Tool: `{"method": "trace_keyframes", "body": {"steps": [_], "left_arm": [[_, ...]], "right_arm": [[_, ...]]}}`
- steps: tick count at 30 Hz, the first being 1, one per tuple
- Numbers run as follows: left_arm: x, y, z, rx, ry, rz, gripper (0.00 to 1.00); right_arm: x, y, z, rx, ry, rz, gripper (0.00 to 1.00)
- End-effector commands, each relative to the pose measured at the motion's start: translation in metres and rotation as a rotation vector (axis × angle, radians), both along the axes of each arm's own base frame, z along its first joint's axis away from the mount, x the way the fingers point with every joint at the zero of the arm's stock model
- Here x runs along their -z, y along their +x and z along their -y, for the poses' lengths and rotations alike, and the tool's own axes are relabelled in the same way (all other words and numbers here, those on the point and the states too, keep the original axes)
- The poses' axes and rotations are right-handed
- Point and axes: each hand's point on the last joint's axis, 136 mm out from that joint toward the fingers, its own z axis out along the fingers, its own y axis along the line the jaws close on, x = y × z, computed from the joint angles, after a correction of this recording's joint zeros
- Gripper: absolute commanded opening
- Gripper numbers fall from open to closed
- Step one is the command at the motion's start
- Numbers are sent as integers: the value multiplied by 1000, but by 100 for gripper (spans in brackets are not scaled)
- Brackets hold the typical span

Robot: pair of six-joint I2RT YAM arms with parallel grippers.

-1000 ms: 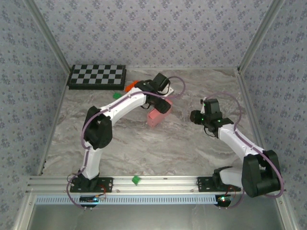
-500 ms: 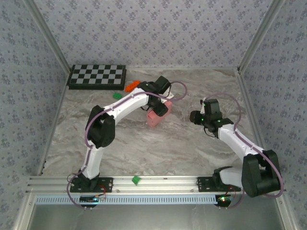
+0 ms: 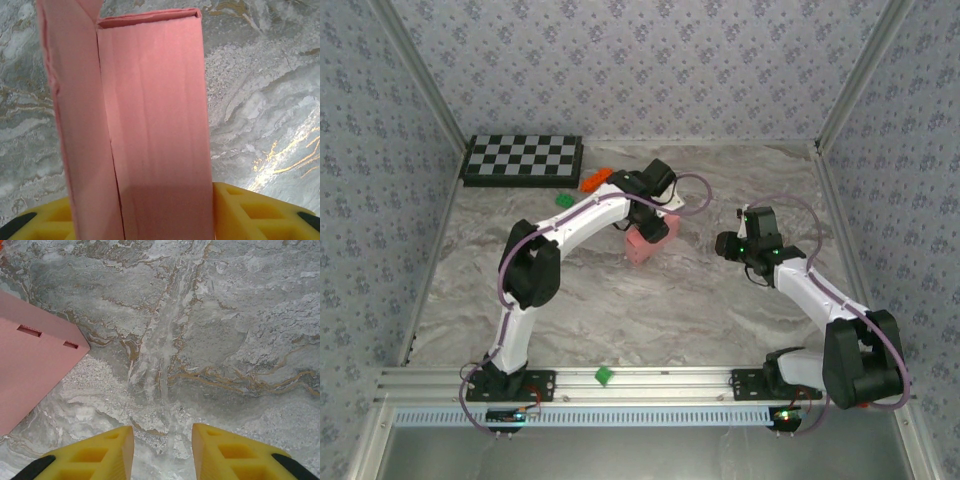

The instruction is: Fold the paper box

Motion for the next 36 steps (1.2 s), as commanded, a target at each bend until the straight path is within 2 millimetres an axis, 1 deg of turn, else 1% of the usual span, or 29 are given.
{"method": "trace_keyframes", "body": {"steps": [1,4,8,11,12,14,19,25,29,36], "left_arm": [[3,-10,1,104,18,-10,49],[3,-10,-1,153,33,15,50],[3,-12,0,262,34,40,51],[0,-10,-1,317,18,62,52],[-1,-8,-3,324,13,57,52],[-1,-14,-6,377,5,16,53],[9,-15,-16,451,46,-35,52],[14,-21,-24,589,82,-39,51],[13,-27,-26,691,59,-50,51],[14,-21,-28,736,61,-50,51]], "right_arm": [[4,-2,2,1,-2,-20,37],[4,-2,2,3,-1,-21,37],[4,-3,1,3,4,-23,37],[3,-3,1,-1,8,-20,37],[3,-3,1,0,9,-21,37],[3,-3,1,1,8,-19,37],[1,-4,1,3,10,-16,37],[4,-6,2,4,10,-23,37],[5,-8,2,6,9,-26,37],[7,-11,4,12,9,-30,37]]}}
